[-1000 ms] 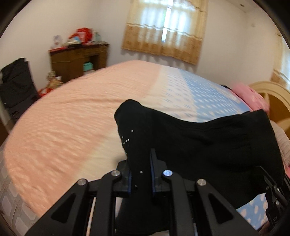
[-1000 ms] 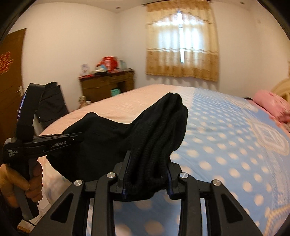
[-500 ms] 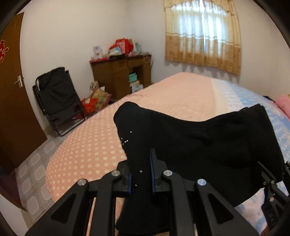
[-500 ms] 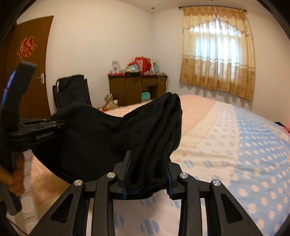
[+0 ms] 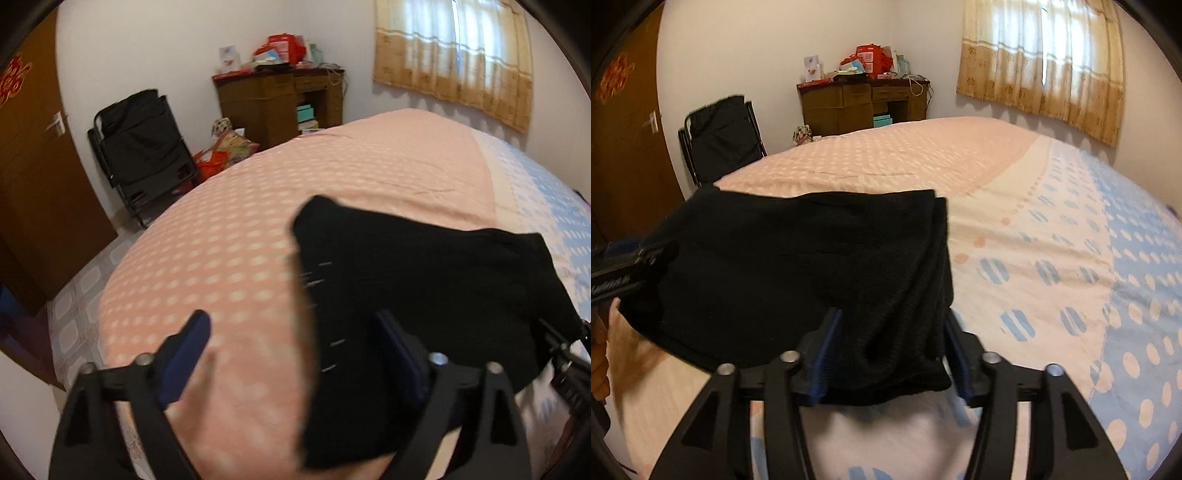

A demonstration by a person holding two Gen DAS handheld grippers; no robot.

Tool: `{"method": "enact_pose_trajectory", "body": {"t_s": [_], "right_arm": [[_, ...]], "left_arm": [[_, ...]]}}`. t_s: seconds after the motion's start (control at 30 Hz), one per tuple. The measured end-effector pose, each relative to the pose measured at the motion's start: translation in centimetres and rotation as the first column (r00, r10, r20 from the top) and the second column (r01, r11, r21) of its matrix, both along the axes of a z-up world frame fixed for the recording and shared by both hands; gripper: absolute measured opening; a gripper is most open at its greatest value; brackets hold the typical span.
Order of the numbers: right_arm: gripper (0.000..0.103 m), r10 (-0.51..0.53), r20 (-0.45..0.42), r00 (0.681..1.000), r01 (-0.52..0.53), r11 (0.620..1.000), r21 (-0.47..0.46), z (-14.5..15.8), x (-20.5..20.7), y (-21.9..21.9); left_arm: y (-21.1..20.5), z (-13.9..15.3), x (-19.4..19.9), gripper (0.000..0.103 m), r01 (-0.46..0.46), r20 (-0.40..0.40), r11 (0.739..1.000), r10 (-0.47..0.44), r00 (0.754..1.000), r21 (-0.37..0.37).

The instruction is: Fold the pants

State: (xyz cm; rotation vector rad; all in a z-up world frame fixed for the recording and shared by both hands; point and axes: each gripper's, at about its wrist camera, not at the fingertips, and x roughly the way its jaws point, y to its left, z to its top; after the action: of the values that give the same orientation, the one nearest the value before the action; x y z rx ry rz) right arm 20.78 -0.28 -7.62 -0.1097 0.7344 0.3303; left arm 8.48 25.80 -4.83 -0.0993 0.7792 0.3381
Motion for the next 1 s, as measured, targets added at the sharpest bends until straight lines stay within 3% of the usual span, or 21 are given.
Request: {"method": "enact_pose_trajectory", "body": {"t_s": [0.1,0.23,0.27,0.3,0.33,0.53,0.63,0.7,0.8,0.83,0.87,0.9,1.0], "right_arm": [[0.062,-0.05,-0.013,0.999,0.051,0.994,0.098,0.8,-0.7,-2.2],[0.061,-0.173,0.029,0.984,0.166,0.97,0.178,2.4,-2.2,-5.0],[0.045,-0.17,0.056,0.984,0.158,0.97,0.184,2.9,-3.0,-4.9],[0.02,-0.156,0.088,0.984,0.139,0.975,0.173,3.6,-3.6,-4.5],[0.014,-0.139,0.105,0.985,0.122,0.981,0.153,4.0,-4.1,-3.9],[0.013,-0.041,0.111,0.993,0.024,0.988,0.15,4.7,-4.2,-0.5],[0.013,-0.027,-0.007,1.0,0.027,0.99,0.135,2.2,-2.4,0.3],[0.014,-0.039,-0.086,0.996,0.052,0.987,0.155,0.1,-1.5,0.1],[0.014,-0.036,-0.054,0.998,0.045,0.982,0.182,-0.2,-1.8,-0.3],[0.014,-0.034,-0.053,0.998,0.043,0.982,0.184,-0.1,-1.8,-0.3],[0.014,-0.033,-0.054,0.998,0.042,0.982,0.184,-0.2,-1.8,-0.3],[0.014,-0.031,-0.05,0.998,0.04,0.981,0.188,-0.3,-1.8,-0.4],[0.014,-0.031,-0.044,0.999,0.039,0.981,0.191,-0.4,-2.0,-0.4]], "left_arm": [[2.0,0.4,-2.2,0.102,-0.043,0.006,0.999,0.043,0.999,-0.009],[4.4,0.3,-3.3,0.1,-0.176,-0.011,0.984,0.177,0.984,0.015],[4.8,0.3,-3.3,0.1,-0.192,-0.007,0.981,0.192,0.981,0.013],[4.9,0.4,-3.1,0.099,-0.193,-0.006,0.981,0.193,0.981,0.003],[4.8,0.5,-3.0,0.096,-0.187,-0.002,0.982,0.187,0.982,-0.01],[-0.7,2.8,-1.2,0.093,0.004,0.123,0.998,0.003,0.992,-0.056],[-2.7,2.6,0.2,0.092,0.077,0.146,0.996,-0.07,0.987,-0.046],[-3.3,1.2,1.9,0.092,0.096,0.097,0.995,-0.092,0.991,-0.041],[-2.1,-2.2,3.2,0.094,0.032,-0.065,0.998,-0.035,0.997,-0.051],[-1.0,-3.3,3.1,0.098,0.018,-0.078,0.994,-0.027,0.997,-0.109],[0.4,-3.6,2.5,0.098,0.013,-0.041,0.98,-0.022,0.999,-0.199],[1.2,-3.6,2.1,0.098,0.015,-0.029,0.972,-0.023,0.999,-0.234],[2.2,-3.5,1.3,0.099,0.028,-0.029,0.968,-0.036,0.999,-0.251]]}}
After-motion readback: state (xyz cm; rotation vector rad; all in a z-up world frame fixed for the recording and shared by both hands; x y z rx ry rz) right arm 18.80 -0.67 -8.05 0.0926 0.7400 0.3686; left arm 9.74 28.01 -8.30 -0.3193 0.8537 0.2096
